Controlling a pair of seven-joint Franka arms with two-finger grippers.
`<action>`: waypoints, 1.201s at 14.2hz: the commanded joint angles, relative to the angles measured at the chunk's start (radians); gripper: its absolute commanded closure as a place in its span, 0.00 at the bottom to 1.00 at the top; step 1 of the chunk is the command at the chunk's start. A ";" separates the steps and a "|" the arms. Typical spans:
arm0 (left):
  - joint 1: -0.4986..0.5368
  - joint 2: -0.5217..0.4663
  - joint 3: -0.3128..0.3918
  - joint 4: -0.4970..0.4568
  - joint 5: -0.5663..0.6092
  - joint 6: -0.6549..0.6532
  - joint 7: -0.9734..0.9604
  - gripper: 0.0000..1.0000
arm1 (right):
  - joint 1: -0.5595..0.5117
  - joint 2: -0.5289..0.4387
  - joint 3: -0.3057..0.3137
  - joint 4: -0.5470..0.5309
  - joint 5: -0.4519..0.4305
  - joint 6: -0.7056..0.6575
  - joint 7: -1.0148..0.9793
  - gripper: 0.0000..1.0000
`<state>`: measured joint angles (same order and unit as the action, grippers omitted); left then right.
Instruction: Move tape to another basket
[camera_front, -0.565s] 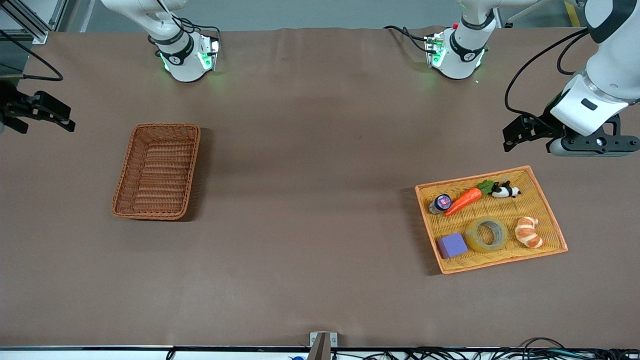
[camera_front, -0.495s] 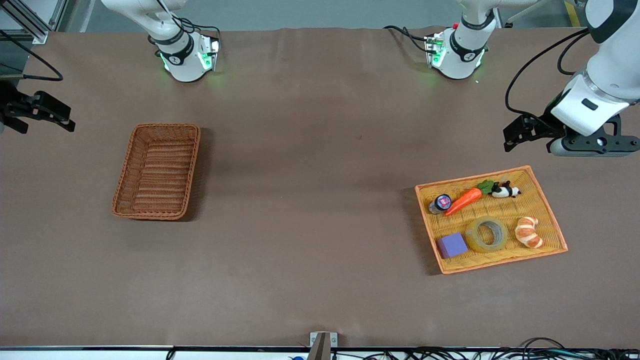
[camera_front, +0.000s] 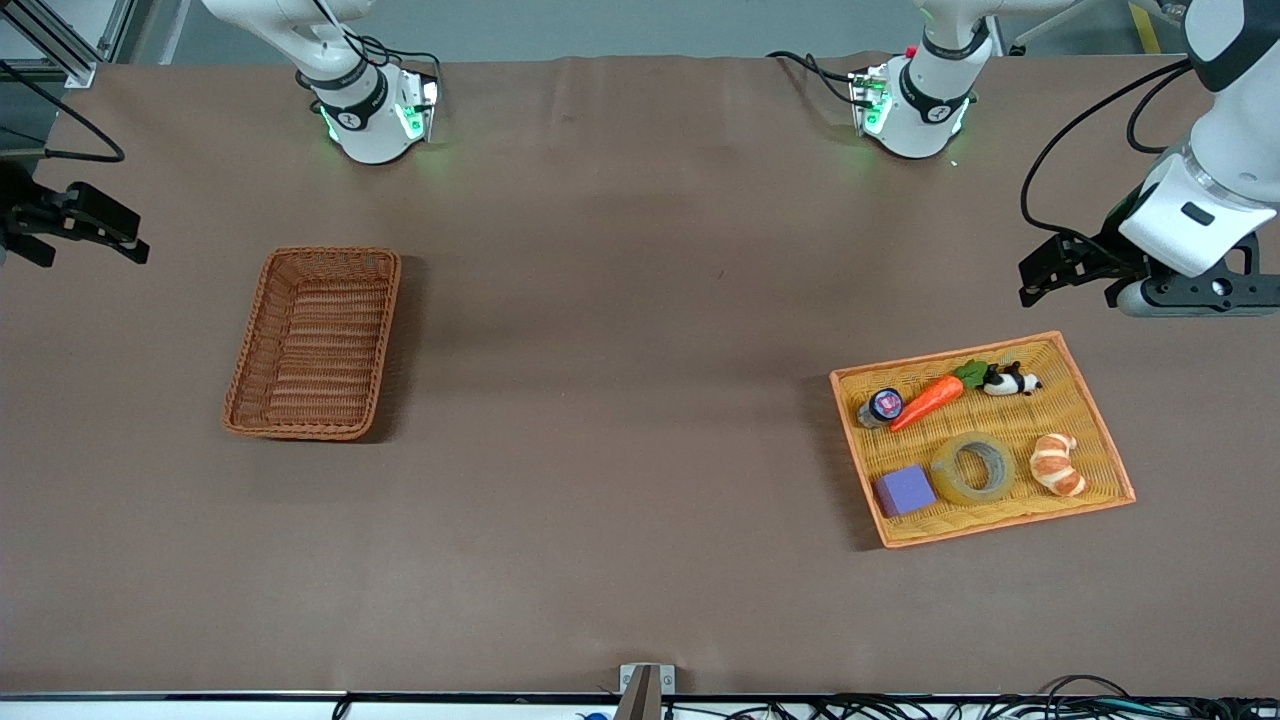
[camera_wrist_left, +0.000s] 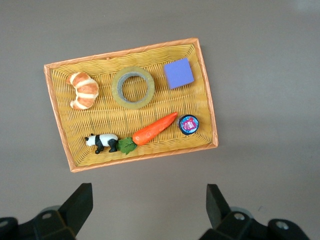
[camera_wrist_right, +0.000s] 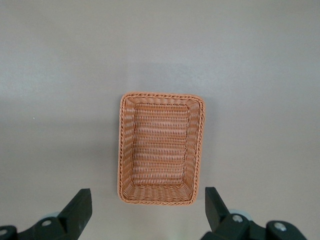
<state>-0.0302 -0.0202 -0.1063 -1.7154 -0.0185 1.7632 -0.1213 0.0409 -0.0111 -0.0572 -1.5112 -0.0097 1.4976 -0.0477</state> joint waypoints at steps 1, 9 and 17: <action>0.004 0.014 0.002 0.010 0.026 -0.004 0.011 0.00 | -0.018 -0.004 0.010 0.008 0.019 0.000 0.008 0.00; 0.093 0.307 0.003 0.028 0.120 0.225 0.022 0.00 | -0.016 -0.003 0.008 0.013 0.022 0.003 0.006 0.00; 0.113 0.535 0.000 0.022 0.178 0.464 0.000 0.00 | -0.018 -0.003 0.008 0.014 0.024 0.003 0.008 0.00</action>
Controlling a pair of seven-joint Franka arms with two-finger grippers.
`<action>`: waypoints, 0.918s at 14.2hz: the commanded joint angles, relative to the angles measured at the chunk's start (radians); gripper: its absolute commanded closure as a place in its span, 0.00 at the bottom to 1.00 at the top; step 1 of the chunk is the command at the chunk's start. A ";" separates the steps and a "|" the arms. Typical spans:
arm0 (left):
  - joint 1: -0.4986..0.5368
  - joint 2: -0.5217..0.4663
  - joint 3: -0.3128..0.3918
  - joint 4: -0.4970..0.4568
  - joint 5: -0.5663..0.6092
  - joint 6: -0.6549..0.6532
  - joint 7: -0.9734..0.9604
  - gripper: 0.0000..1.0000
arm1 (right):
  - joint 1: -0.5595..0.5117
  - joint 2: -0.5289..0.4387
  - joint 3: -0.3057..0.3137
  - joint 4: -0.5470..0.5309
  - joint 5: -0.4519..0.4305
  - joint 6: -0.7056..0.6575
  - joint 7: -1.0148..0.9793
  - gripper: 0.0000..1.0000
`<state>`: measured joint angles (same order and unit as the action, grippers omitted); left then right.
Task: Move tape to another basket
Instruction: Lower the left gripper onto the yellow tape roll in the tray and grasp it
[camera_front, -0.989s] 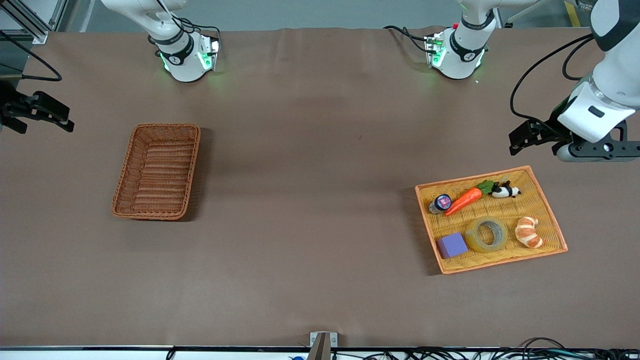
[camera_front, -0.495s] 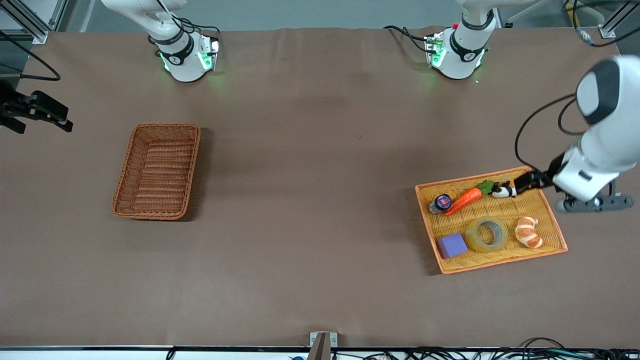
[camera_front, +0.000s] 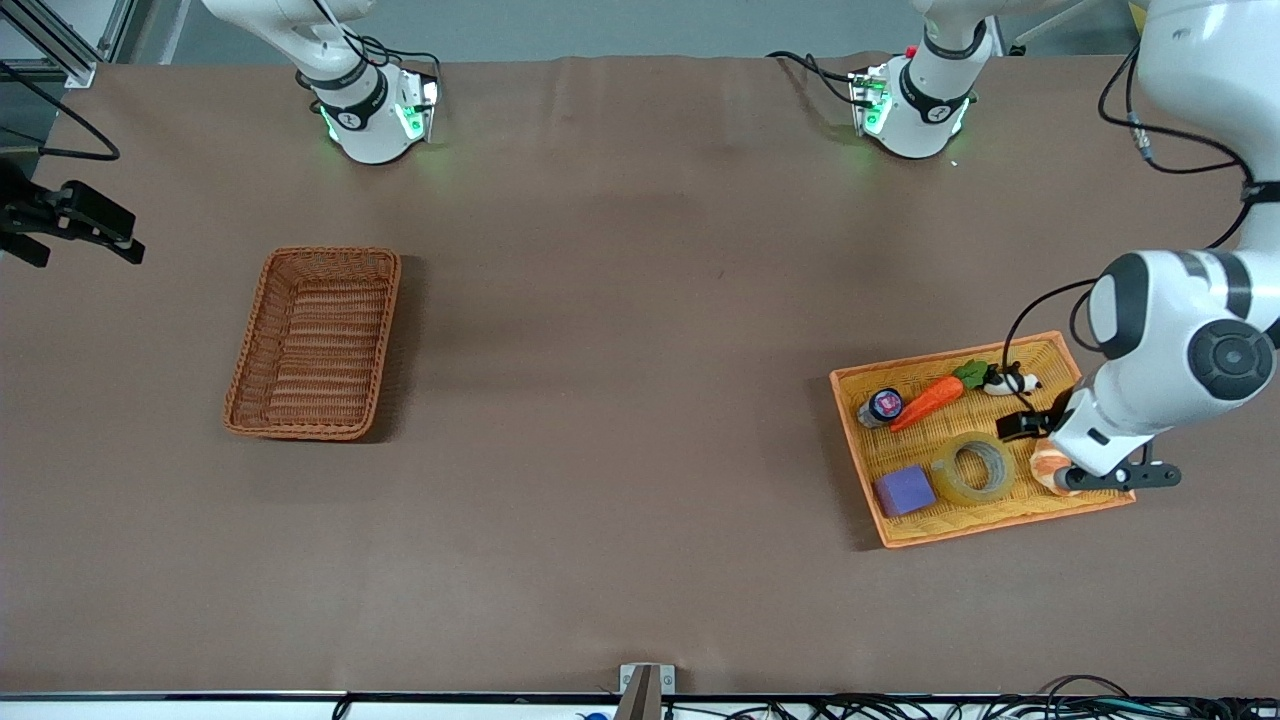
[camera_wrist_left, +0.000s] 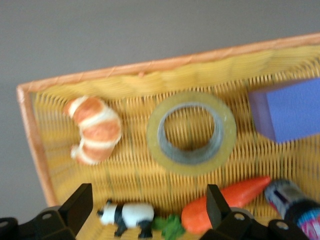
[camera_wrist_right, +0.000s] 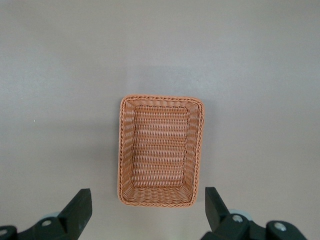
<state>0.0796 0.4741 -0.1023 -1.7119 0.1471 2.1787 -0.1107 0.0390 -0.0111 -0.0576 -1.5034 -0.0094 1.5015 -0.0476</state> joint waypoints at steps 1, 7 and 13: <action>0.003 0.067 -0.004 0.018 0.012 0.070 -0.010 0.00 | -0.016 -0.001 0.010 0.008 0.023 -0.001 0.008 0.00; 0.000 0.149 -0.002 0.012 0.019 0.173 -0.056 0.00 | -0.014 -0.001 0.009 0.009 0.023 -0.001 0.006 0.00; 0.014 0.187 -0.002 -0.012 0.019 0.311 -0.102 0.20 | -0.016 -0.001 0.008 0.008 0.023 0.000 0.006 0.00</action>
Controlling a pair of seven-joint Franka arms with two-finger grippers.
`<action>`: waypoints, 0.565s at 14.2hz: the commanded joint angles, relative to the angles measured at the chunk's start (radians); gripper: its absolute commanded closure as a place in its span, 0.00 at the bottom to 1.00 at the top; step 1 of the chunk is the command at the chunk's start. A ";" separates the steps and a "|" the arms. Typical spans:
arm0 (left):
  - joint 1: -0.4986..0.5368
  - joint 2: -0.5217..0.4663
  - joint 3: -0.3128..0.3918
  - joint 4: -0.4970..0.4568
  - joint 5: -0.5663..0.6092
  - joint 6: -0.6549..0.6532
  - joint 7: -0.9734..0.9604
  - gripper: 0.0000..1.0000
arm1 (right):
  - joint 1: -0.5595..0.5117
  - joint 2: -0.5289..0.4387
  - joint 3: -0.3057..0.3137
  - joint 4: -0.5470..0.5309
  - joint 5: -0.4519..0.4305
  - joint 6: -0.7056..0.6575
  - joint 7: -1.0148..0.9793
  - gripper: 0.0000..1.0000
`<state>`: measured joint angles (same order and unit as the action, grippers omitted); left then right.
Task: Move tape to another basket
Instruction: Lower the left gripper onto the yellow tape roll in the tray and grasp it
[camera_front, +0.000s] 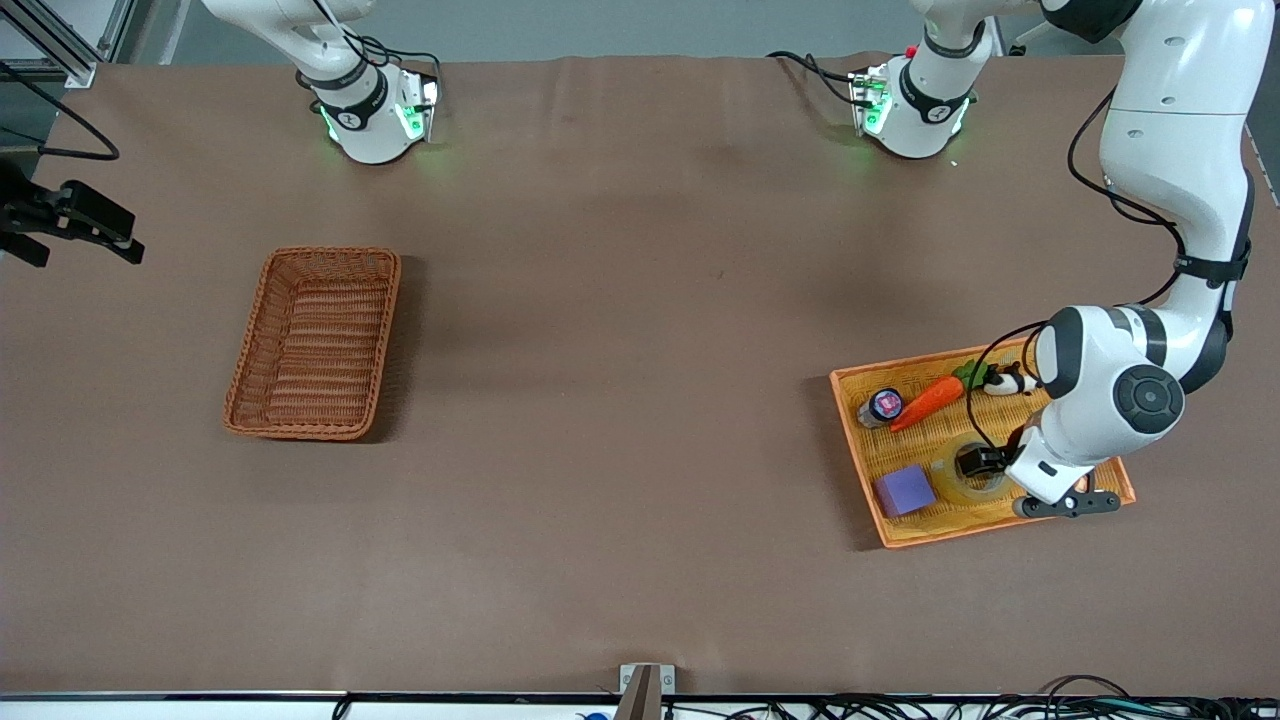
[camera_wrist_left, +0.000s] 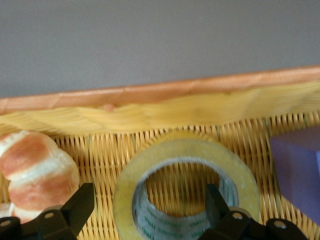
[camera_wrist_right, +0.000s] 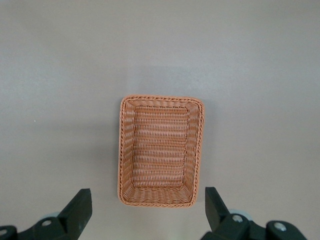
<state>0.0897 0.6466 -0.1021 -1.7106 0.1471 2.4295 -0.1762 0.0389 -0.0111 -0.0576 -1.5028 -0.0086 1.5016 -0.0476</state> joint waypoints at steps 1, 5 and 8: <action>0.004 0.015 -0.002 -0.030 0.020 0.087 -0.039 0.27 | -0.014 -0.001 0.010 0.007 0.022 0.000 0.006 0.00; 0.007 -0.007 -0.004 -0.075 0.020 0.106 -0.040 0.69 | -0.014 -0.001 0.009 0.007 0.022 -0.001 0.006 0.00; 0.012 -0.044 -0.005 -0.078 0.020 0.094 -0.017 0.97 | -0.019 0.000 0.005 0.007 0.021 0.000 -0.008 0.00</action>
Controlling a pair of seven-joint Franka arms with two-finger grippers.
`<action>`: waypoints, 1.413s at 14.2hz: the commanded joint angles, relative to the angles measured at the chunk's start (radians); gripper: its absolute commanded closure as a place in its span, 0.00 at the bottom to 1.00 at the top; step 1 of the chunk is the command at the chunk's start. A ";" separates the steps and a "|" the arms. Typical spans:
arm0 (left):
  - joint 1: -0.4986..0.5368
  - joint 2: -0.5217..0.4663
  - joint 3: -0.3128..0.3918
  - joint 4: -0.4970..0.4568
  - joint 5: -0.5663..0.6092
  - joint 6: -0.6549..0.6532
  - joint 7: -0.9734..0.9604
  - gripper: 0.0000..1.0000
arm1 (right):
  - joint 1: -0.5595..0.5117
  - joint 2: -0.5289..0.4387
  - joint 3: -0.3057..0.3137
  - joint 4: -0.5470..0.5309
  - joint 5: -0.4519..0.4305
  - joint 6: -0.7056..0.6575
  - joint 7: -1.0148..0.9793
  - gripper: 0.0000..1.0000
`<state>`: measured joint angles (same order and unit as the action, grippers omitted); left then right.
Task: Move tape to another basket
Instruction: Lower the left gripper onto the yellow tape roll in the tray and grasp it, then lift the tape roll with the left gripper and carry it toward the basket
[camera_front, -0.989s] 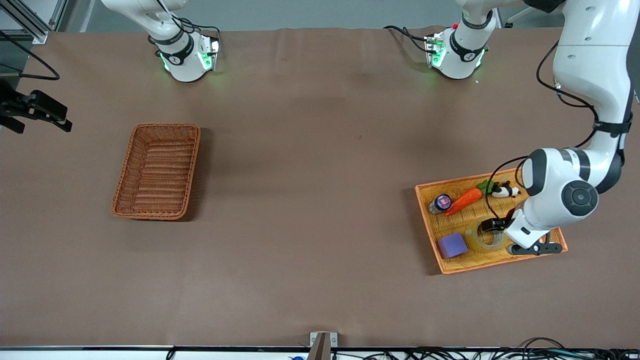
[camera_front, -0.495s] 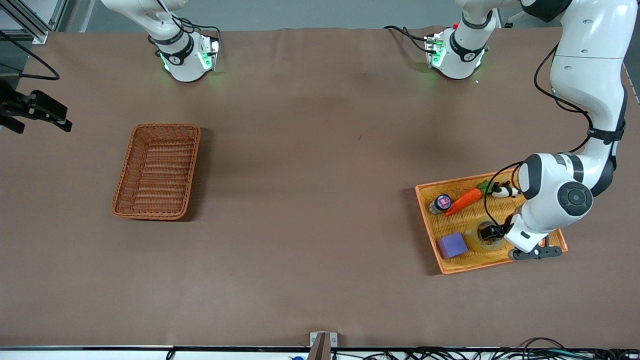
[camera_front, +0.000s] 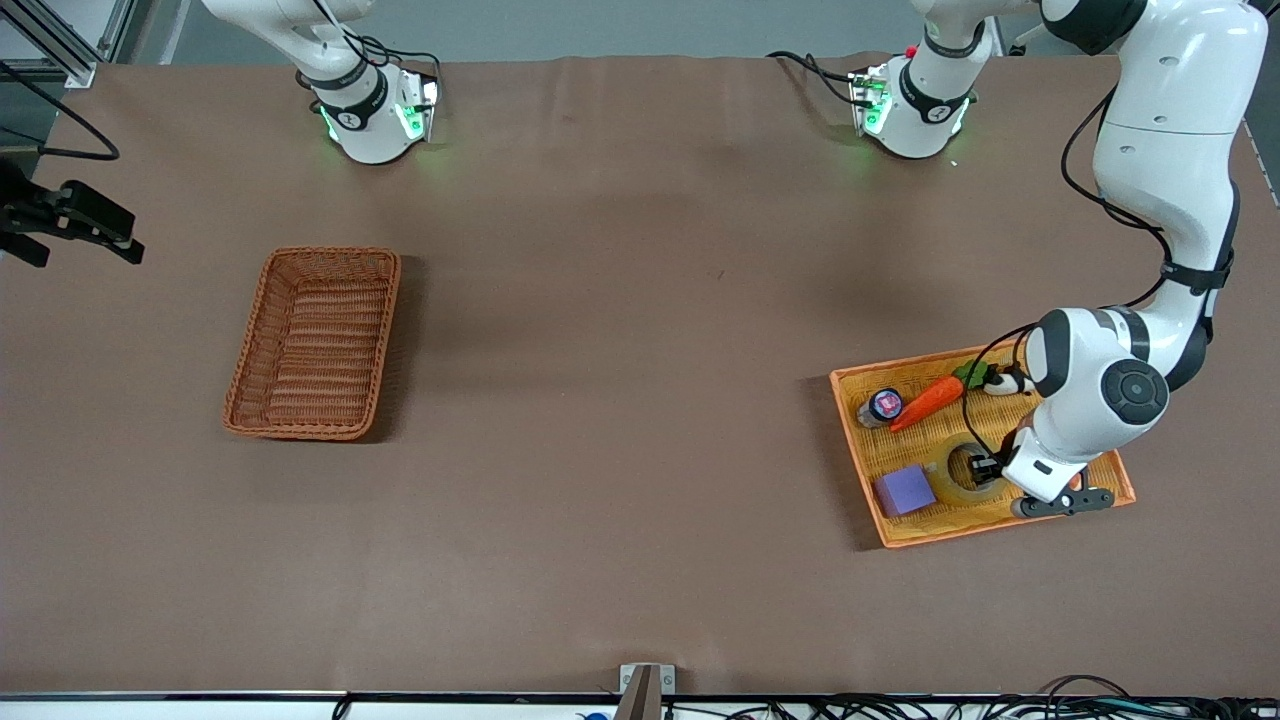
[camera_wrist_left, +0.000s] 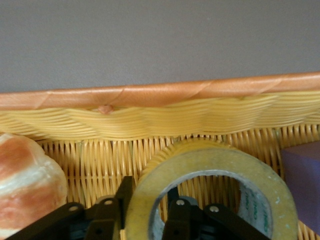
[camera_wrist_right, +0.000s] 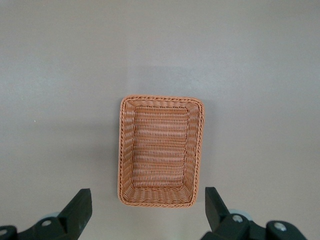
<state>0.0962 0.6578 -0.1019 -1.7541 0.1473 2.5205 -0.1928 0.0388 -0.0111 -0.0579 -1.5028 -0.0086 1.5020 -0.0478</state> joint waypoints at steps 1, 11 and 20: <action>0.005 -0.062 -0.004 -0.031 0.020 -0.003 0.001 0.99 | -0.017 0.000 0.004 0.007 0.021 0.004 -0.007 0.00; -0.027 -0.274 -0.246 0.088 0.021 -0.371 -0.036 1.00 | -0.019 0.000 0.003 0.007 0.018 0.003 -0.006 0.00; -0.533 0.098 -0.248 0.416 0.014 -0.373 -0.410 0.98 | -0.023 0.003 0.003 0.009 0.019 0.000 -0.007 0.00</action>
<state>-0.3340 0.6210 -0.3824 -1.5062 0.1480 2.1671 -0.5384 0.0298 -0.0108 -0.0636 -1.5026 -0.0085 1.5069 -0.0481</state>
